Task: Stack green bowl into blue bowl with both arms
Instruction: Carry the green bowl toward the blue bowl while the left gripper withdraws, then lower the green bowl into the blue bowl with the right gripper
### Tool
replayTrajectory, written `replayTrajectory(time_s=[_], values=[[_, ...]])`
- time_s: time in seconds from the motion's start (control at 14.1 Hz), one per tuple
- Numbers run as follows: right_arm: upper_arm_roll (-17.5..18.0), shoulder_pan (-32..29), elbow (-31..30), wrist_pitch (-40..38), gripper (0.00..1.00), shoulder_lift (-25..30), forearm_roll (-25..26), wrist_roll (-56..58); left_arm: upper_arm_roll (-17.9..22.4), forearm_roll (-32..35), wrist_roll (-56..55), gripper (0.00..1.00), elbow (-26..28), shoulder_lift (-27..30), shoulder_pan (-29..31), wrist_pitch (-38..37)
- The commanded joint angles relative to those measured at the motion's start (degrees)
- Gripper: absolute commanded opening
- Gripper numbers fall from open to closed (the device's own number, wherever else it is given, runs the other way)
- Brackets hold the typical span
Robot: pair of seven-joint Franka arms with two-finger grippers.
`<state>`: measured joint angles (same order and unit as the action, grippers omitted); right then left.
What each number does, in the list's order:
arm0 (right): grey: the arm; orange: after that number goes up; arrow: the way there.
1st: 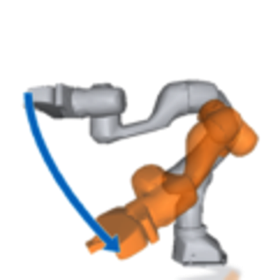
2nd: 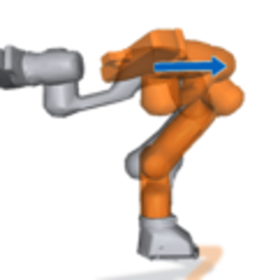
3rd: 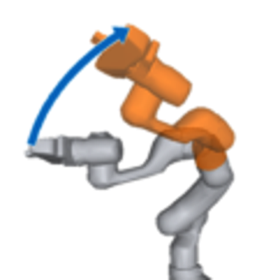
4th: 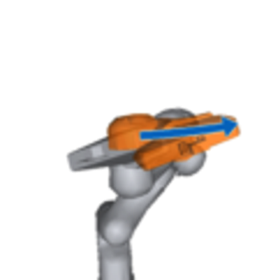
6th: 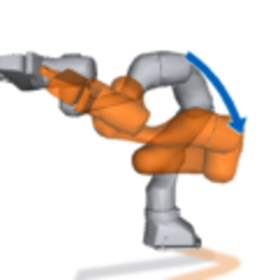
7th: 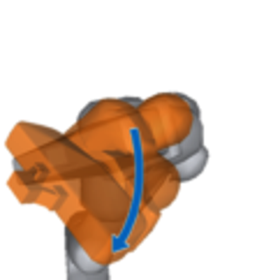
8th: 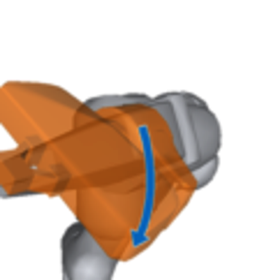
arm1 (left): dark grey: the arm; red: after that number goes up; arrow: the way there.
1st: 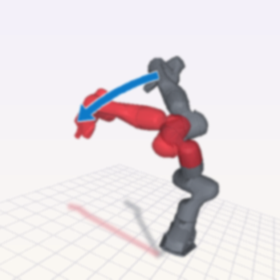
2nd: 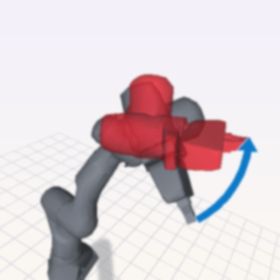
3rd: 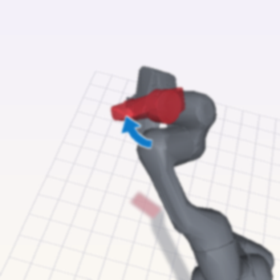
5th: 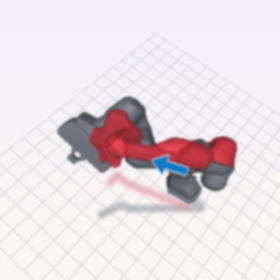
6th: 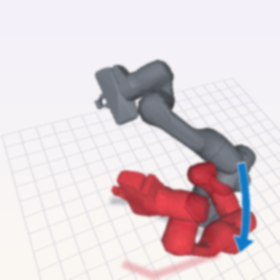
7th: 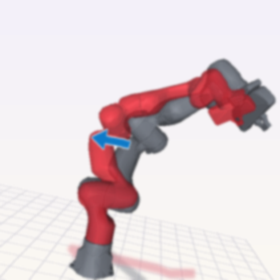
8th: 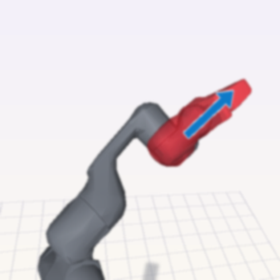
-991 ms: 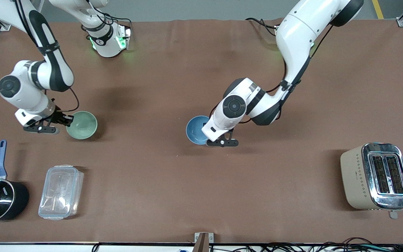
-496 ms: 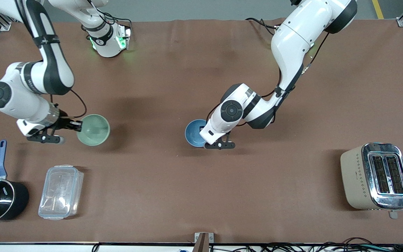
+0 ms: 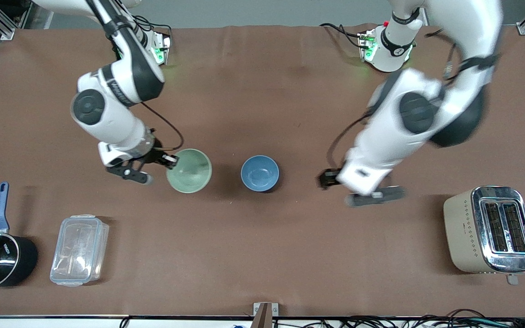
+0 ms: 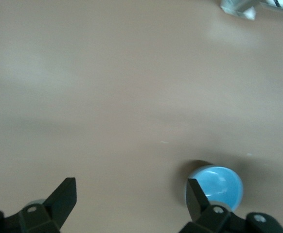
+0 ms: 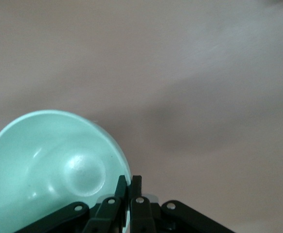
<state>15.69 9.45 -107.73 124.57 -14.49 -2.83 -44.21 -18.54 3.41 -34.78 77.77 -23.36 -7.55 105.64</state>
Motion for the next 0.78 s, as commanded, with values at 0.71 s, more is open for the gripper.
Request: replayTrajectory(time_s=[0.71], values=[[0.5, 17.2, 11.0, 5.8, 0.00, -17.2, 16.2, -37.7, -0.8, -0.1, 26.2, 1.00, 7.3, 20.4, 18.5, -17.9]])
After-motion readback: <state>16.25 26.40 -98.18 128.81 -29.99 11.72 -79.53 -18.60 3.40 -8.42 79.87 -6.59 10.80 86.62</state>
